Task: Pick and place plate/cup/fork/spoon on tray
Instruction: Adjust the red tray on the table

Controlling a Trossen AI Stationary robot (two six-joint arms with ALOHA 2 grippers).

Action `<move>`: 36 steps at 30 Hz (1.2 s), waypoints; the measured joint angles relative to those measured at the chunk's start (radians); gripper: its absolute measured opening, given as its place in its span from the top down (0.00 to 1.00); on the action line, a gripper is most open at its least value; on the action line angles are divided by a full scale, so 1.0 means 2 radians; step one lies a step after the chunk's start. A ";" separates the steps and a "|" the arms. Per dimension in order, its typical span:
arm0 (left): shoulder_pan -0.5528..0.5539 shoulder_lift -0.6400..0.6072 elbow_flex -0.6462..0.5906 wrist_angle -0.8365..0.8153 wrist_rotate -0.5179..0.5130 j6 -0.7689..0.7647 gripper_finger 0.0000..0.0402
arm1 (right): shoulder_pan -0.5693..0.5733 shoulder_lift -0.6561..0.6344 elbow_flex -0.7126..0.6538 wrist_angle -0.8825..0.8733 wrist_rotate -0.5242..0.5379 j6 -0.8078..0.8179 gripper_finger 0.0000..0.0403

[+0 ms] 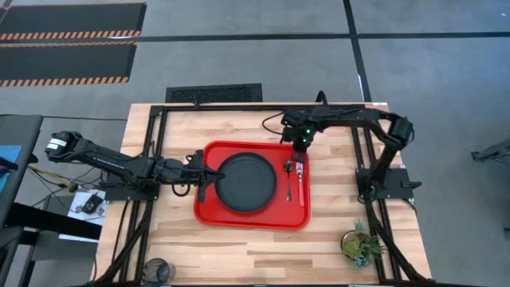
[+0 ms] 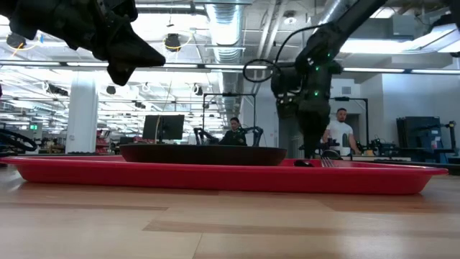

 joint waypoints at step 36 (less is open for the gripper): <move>0.000 0.000 0.000 -0.031 -0.009 -0.009 1.00 | -0.025 0.024 0.001 0.081 0.045 0.041 0.95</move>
